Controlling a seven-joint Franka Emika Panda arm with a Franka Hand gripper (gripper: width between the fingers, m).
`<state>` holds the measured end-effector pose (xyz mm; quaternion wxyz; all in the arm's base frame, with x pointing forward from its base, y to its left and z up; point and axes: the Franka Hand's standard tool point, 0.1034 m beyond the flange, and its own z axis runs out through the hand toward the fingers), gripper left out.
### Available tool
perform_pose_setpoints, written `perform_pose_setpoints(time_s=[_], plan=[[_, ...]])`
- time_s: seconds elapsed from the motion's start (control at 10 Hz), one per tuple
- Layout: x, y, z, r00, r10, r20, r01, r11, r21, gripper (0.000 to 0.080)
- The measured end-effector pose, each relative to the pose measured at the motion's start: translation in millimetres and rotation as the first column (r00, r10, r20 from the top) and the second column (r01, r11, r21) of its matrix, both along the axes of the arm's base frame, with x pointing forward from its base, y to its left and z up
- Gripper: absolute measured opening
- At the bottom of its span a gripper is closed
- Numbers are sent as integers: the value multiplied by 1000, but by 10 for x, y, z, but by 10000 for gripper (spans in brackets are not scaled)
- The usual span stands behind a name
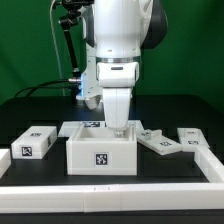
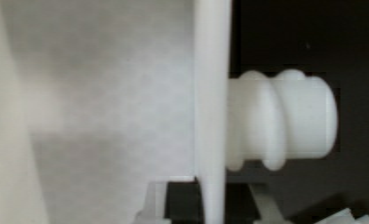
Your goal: Assemble cabinet
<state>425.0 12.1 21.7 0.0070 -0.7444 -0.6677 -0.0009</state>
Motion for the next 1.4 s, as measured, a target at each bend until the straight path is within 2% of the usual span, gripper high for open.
perform_pose_setpoints(time_s=[0.3,0.6,0.9,1.2,1.4], plan=[[2,0,0,1000,0,0,0,1000,0,34],[294,36,5,1000,10,25,-10,1000,3,34],[556,234,6,999,21,50,-22,1000,12,34],[770,541,15,997,34,76,-36,999,22,34],[770,542,14,997,34,75,-36,999,22,34]])
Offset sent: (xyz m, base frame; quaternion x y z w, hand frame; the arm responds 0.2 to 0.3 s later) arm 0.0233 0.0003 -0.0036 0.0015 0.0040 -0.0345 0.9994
